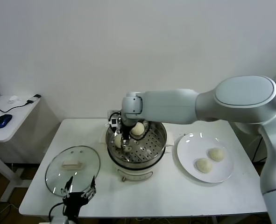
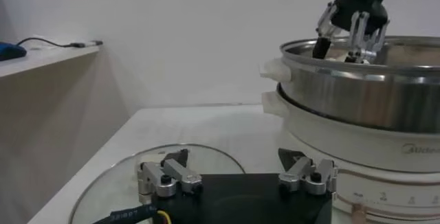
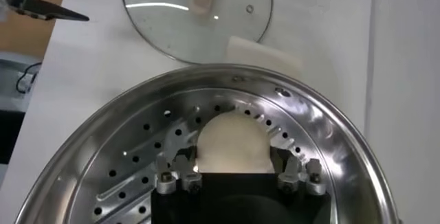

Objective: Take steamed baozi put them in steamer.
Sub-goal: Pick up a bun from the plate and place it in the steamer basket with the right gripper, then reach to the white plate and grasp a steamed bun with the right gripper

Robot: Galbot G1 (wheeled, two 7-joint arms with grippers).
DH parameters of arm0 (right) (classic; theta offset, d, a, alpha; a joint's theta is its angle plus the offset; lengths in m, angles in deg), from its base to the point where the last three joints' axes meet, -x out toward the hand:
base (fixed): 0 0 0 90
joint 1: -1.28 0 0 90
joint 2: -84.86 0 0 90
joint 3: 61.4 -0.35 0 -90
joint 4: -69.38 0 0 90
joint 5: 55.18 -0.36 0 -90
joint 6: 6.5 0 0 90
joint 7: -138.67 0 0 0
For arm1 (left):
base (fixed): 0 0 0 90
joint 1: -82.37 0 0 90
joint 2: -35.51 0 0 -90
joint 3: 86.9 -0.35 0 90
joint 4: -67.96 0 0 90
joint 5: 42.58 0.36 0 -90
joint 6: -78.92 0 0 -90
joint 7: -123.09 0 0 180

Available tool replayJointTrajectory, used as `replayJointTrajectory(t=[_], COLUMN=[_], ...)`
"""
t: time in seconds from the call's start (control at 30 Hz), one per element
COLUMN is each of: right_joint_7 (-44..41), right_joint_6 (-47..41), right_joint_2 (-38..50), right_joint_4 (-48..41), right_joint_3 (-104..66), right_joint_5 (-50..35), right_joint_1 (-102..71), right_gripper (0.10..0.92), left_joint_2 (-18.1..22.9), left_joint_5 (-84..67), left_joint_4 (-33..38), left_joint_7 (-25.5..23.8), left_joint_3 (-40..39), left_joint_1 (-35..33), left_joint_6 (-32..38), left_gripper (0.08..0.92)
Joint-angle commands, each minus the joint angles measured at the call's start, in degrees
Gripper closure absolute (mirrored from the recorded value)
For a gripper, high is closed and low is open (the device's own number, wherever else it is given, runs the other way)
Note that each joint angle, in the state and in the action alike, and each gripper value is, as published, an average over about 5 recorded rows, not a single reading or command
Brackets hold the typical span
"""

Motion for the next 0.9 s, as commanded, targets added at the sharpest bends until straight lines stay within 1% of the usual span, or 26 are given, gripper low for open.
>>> replayJointTrajectory(t=[0.03,0.2,0.27,0.37,0.47,0.63,0.73,0.9], right_joint_7=[-3.94,-15.18,-19.32,-22.85,-24.3,-22.85,-21.9,-20.54], right_joint_6=[3.49,12.55,14.96,17.17,18.35,19.11,18.7,17.43], right_joint_2=[3.47,12.14,18.04,27.15,35.15,44.98,48.83,51.96], right_joint_4=[1.44,3.63,4.96,8.23,12.34,15.91,16.01,13.91], right_joint_3=[-0.59,3.52,5.6,9.4,13.62,18.31,16.48,9.01], right_joint_5=[0.51,1.55,2.94,5.01,8.14,17.55,22.25,28.29], right_joint_1=[4.39,13.61,17.16,21.62,24.48,21.48,15.55,3.65], right_gripper=[0.209,0.203,0.203,0.202,0.203,0.203,0.202,0.203], left_joint_2=[0.01,0.06,0.06,0.05,0.06,0.27,0.36,0.78], left_joint_5=[-0.04,-0.04,-0.05,-0.12,-0.19,-0.16,-0.04,0.33], left_joint_4=[0.27,0.58,0.68,0.84,0.86,0.91,0.98,0.95], left_joint_7=[-0.04,-0.07,-0.07,-0.06,-0.02,-0.02,-0.04,-0.05], left_joint_3=[0.04,-0.08,-0.09,0.01,0.11,0.16,0.19,0.18], left_joint_1=[-0.19,-0.41,-0.43,-0.35,-0.09,0.24,0.19,0.07], left_joint_6=[-0.08,-0.11,-0.13,-0.24,-0.38,-0.69,-0.74,-0.76], left_gripper=[0.177,0.177,0.177,0.177,0.177,0.177,0.177,0.177])
